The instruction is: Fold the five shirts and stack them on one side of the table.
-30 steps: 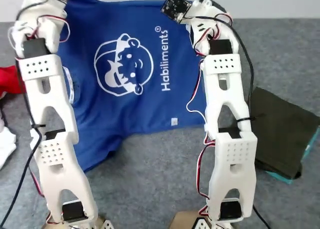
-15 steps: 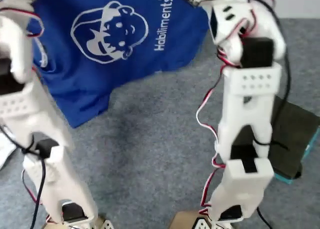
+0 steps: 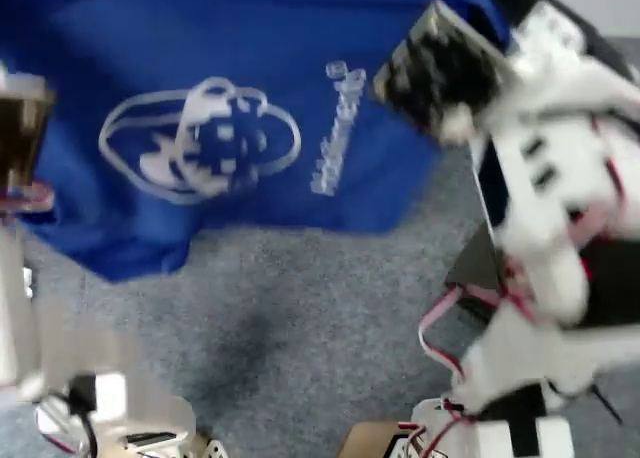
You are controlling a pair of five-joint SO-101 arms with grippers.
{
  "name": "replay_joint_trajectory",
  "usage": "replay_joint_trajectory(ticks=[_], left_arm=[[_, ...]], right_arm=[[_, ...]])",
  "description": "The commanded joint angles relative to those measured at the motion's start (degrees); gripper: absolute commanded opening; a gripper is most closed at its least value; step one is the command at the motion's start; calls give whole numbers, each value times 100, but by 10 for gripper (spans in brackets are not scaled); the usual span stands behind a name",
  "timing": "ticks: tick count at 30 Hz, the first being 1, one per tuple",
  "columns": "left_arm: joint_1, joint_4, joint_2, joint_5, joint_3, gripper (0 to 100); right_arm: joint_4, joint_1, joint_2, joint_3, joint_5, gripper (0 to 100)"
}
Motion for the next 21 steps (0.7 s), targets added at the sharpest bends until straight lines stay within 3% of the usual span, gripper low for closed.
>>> replay_joint_trajectory(ticks=[1, 6, 10, 14, 18, 21], left_arm=[[-70, 255, -571, -44, -136, 5], [-62, 1134, -818, -53, -127, 5], [-62, 1442, -818, -35, 374, 5], [-62, 1442, -818, -44, 1701, 5], [-18, 1345, -800, -62, 3538, 5], [70, 633, -800, -62, 5191, 5]], right_arm=[[418, 31, -620, -202, 44, 11], [1349, 31, -831, -185, 9, 11], [1358, 4, -866, 527, -360, 11], [1288, -13, -822, 1908, -431, 13], [541, -101, -831, 3631, -431, 12], [-356, -136, -822, 4765, -413, 11]])
